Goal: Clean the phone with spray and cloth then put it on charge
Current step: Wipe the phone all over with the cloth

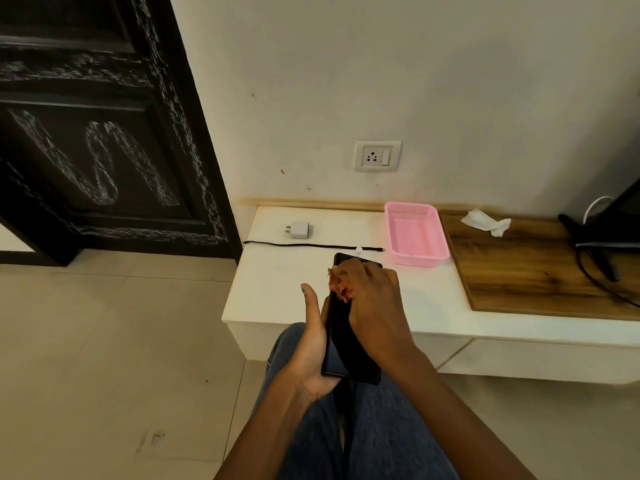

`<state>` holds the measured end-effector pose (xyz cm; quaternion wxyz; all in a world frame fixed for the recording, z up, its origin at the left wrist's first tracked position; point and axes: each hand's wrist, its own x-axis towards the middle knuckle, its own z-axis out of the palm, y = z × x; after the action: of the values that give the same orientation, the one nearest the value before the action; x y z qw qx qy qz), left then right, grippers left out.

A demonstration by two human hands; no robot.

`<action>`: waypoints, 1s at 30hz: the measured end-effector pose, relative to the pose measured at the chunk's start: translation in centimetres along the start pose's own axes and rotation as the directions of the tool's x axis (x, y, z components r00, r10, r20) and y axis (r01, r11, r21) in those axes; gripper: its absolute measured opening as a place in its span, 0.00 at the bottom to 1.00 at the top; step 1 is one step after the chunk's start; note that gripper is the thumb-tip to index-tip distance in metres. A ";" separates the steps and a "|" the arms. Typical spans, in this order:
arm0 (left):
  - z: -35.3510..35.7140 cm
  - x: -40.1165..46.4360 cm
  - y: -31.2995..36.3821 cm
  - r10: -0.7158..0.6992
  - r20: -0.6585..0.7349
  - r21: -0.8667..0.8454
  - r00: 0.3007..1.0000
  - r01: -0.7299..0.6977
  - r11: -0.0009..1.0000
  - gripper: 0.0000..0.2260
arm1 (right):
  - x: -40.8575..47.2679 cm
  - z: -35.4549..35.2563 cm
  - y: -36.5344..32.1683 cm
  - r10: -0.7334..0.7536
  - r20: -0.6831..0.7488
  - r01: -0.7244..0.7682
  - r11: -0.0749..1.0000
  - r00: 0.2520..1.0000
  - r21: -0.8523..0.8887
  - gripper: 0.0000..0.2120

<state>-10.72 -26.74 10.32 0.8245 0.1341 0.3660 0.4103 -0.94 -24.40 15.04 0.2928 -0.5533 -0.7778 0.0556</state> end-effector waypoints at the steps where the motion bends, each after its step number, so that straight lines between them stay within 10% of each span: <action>1: -0.1 0.0 0.0 0.004 0.004 -0.026 1.000 -0.004 1.000 0.39 | -0.4 0.0 -0.2 -0.002 0.032 0.001 1.000 1.000 0.012 0.19; 22: -1.1 0.5 1.1 0.047 -0.076 -0.255 0.996 -0.065 0.965 0.45 | -7.8 -1.1 -0.9 -0.103 0.261 0.034 0.966 0.960 0.256 0.17; 30: -0.5 0.2 1.7 0.075 0.011 -0.199 0.997 -0.071 0.977 0.44 | -4.8 -3.9 0.3 0.255 0.190 -0.296 0.487 0.948 0.821 0.14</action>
<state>-11.97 -25.52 10.80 0.8214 0.0682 0.3104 0.4736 2.38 -29.53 16.24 0.4927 -0.4594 -0.5617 0.4803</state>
